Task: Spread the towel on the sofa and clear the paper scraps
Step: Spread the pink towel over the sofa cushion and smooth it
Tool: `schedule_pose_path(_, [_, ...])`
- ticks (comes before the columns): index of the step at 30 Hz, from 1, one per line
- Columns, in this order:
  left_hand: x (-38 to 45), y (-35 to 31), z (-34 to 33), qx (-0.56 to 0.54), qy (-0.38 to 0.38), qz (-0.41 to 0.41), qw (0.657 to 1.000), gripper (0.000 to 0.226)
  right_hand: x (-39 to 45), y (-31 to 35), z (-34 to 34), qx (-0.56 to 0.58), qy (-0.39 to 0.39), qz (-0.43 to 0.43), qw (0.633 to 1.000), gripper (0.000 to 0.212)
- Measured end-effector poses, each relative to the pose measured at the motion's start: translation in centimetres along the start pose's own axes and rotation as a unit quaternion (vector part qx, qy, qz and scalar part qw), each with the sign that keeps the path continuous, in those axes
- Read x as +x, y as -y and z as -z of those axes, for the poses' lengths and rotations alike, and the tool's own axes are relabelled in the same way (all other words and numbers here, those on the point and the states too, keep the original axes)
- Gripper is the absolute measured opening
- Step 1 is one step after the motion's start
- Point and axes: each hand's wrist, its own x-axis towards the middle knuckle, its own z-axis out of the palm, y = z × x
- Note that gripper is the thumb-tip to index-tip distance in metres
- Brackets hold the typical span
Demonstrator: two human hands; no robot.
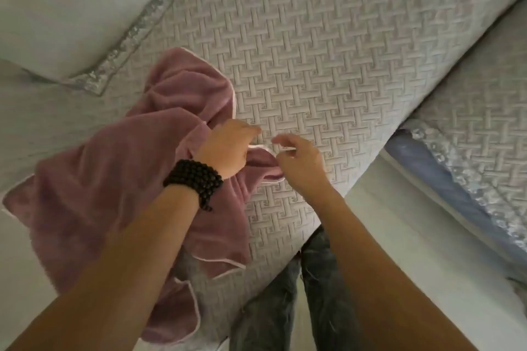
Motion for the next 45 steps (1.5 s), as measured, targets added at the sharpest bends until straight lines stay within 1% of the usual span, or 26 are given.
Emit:
schedule_pose_path(3, [2.2, 1.2, -3.5, 0.131, 0.048, 0.003, 0.990, 0.026, 2.5, -2.7, -2.9, -0.081, -0.002, -0.049, 0.996, 0.043])
schedule_pose_path(4, [2.5, 1.4, -4.2, 0.169, 0.091, 0.022, 0.981, 0.024, 2.8, -3.3, -3.9, -0.116, -0.004, -0.059, 0.991, 0.043])
schedule_pose_path(5, [2.7, 1.7, -4.6, 0.187, 0.105, 0.026, 0.976, 0.021, 3.0, -3.9, -4.6, -0.150, -0.016, -0.059, 0.987, 0.041])
schedule_pose_path(6, [3.0, 2.0, -4.9, 0.195, 0.110, 0.024, 0.974, 0.019, 3.3, -4.2, -4.9, -0.158, -0.029, -0.059, 0.985, 0.039])
schedule_pose_path(8, [3.3, 2.2, -4.2, 0.174, 0.082, 0.031, 0.981, 0.017, 3.8, -3.9, -4.6, -0.117, -0.030, -0.068, 0.990, 0.032])
schedule_pose_path(9, [3.6, 2.2, -3.5, 0.148, 0.060, 0.031, 0.987, 0.016, 4.1, -3.5, -4.1, -0.103, -0.023, -0.072, 0.992, 0.029])
schedule_pose_path(11, [4.1, 1.7, -1.3, 0.079, 0.037, 0.041, 0.995, 0.010, 4.2, -2.1, -2.2, -0.094, -0.043, -0.069, 0.992, 0.027])
schedule_pose_path(13, [4.9, 0.4, 1.6, 0.030, 0.019, 0.048, 0.998, 0.008, 4.2, 0.1, 0.5, -0.083, -0.079, -0.036, 0.993, 0.025])
schedule_pose_path(16, [7.6, -2.3, 7.3, 0.029, -0.045, 0.040, 0.998, 0.012, 4.5, 4.9, 5.7, -0.063, -0.120, 0.020, 0.991, 0.025])
schedule_pose_path(17, [8.9, -3.6, 9.8, 0.029, -0.073, 0.033, 0.996, 0.014, 4.7, 6.9, 8.0, -0.054, -0.145, 0.036, 0.987, 0.027])
schedule_pose_path(20, [12.5, -7.1, 16.6, 0.000, -0.133, 0.022, 0.991, 0.022, 5.2, 12.1, 14.2, -0.037, -0.213, 0.075, 0.973, 0.025])
schedule_pose_path(23, [15.7, -9.9, 21.4, -0.036, -0.150, 0.001, 0.988, 0.033, 5.7, 16.2, 19.5, -0.030, -0.256, 0.128, 0.958, 0.038])
schedule_pose_path(24, [17.9, -11.8, 23.3, -0.048, -0.157, -0.007, 0.986, 0.036, 6.5, 17.7, 22.6, -0.028, -0.272, 0.136, 0.952, 0.040])
schedule_pose_path(26, [20.7, -13.6, 25.1, -0.055, -0.173, -0.015, 0.983, 0.040, 7.4, 19.1, 25.7, -0.040, -0.282, 0.142, 0.948, 0.033])
schedule_pose_path(28, [25.4, -16.6, 26.7, -0.048, -0.185, -0.023, 0.981, 0.040, 9.8, 19.7, 30.4, -0.051, -0.299, 0.140, 0.943, 0.030])
schedule_pose_path(31, [32.1, -20.6, 27.6, -0.030, -0.197, -0.044, 0.979, 0.040, 13.8, 19.2, 36.5, -0.071, -0.327, 0.135, 0.933, 0.025])
schedule_pose_path(34, [39.0, -25.6, 27.2, -0.022, -0.200, -0.075, 0.977, 0.038, 18.1, 17.6, 43.7, -0.082, -0.347, 0.112, 0.928, 0.029])
schedule_pose_path(36, [42.7, -28.6, 26.9, -0.014, -0.192, -0.094, 0.977, 0.037, 20.3, 16.4, 47.7, -0.087, -0.355, 0.089, 0.927, 0.023])
schedule_pose_path(38, [48.4, -32.5, 25.8, -0.009, -0.178, -0.124, 0.976, 0.037, 23.4, 14.3, 53.0, -0.082, -0.382, 0.066, 0.918, 0.017])
schedule_pose_path(40, [53.0, -35.3, 24.5, -0.007, -0.168, -0.139, 0.976, 0.037, 26.0, 12.1, 56.5, -0.089, -0.405, 0.051, 0.909, 0.017])
schedule_pose_path(42, [56.6, -36.7, 22.7, 0.001, -0.163, -0.144, 0.976, 0.036, 28.7, 10.0, 58.2, -0.099, -0.406, 0.038, 0.908, 0.018])
schedule_pose_path(45, [61.6, -36.8, 18.3, 0.024, -0.142, -0.128, 0.981, 0.037, 33.2, 6.0, 58.5, -0.104, -0.376, 0.020, 0.921, 0.020])
